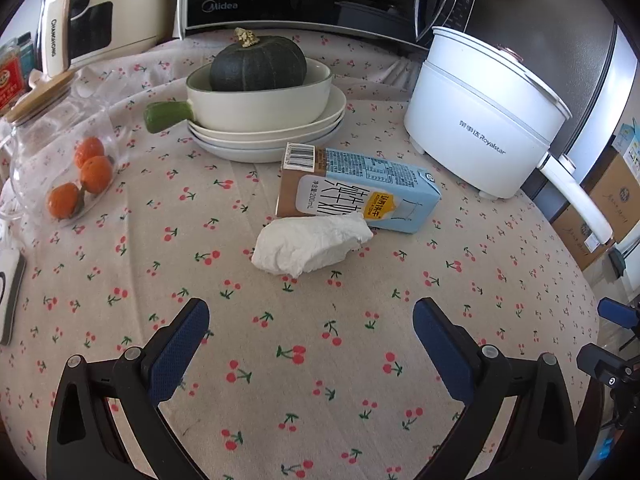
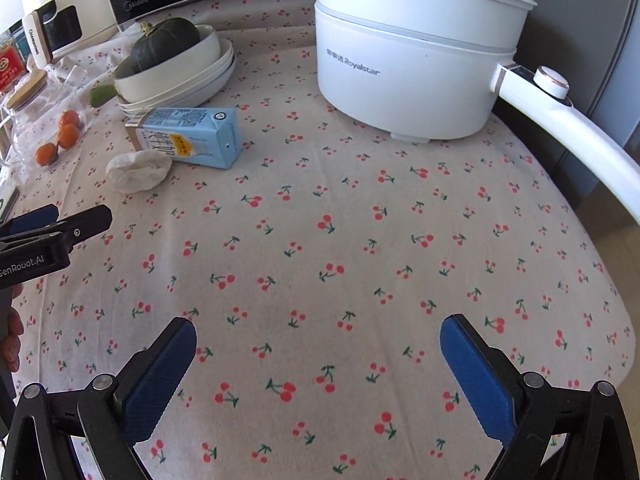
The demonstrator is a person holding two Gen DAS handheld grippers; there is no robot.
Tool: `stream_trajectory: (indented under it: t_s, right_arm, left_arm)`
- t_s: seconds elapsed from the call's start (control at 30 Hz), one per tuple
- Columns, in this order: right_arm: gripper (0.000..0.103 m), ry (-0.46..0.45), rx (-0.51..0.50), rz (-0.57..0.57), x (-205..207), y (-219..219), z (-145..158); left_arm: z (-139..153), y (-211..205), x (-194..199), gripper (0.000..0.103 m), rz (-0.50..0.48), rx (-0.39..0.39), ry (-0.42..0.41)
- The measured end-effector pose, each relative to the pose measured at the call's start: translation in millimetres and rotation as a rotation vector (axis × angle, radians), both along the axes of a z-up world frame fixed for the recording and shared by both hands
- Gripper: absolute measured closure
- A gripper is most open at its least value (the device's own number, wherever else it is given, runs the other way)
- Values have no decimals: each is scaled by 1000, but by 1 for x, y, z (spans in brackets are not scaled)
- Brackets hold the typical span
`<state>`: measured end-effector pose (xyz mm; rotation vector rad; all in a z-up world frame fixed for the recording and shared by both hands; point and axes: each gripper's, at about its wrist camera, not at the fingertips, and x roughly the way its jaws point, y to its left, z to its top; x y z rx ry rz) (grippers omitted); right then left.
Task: Collect trash
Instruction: 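Grasp the white tissue with the left gripper while the right gripper grasps the blue milk carton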
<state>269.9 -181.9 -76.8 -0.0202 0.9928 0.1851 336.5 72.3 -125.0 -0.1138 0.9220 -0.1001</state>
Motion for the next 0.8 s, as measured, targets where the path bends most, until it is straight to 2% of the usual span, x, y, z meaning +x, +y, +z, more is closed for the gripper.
stream_trajectory:
  t_s: [0.17, 0.27, 0.33, 0.37, 0.4, 0.43, 0.53, 0.8]
  right_arm:
    - [3, 7, 16, -8, 21, -5, -13]
    - [3, 6, 19, 1, 34, -2, -20]
    - [3, -2, 18, 19, 42, 4, -22]
    - [3, -8, 17, 30, 47, 8, -22]
    - [3, -16, 16, 44, 52, 12, -22]
    - [3, -22, 15, 59, 57, 17, -21]
    - [3, -40, 15, 109, 74, 33, -21]
    - [3, -69, 1, 221, 121, 82, -23]
  left_arm:
    - [-10, -2, 27, 9, -10, 19, 4]
    - [-15, 1, 37, 26, -23, 24, 6]
    - [-19, 3, 41, 55, -54, 15, 22]
    - [-21, 4, 42, 64, -70, 16, 29]
    - [-21, 6, 41, 79, -83, 19, 30]
    - [-20, 8, 39, 84, -92, 18, 30]
    - [-16, 22, 31, 89, -94, -11, 26]
    - [-7, 79, 13, 90, -6, -57, 29]
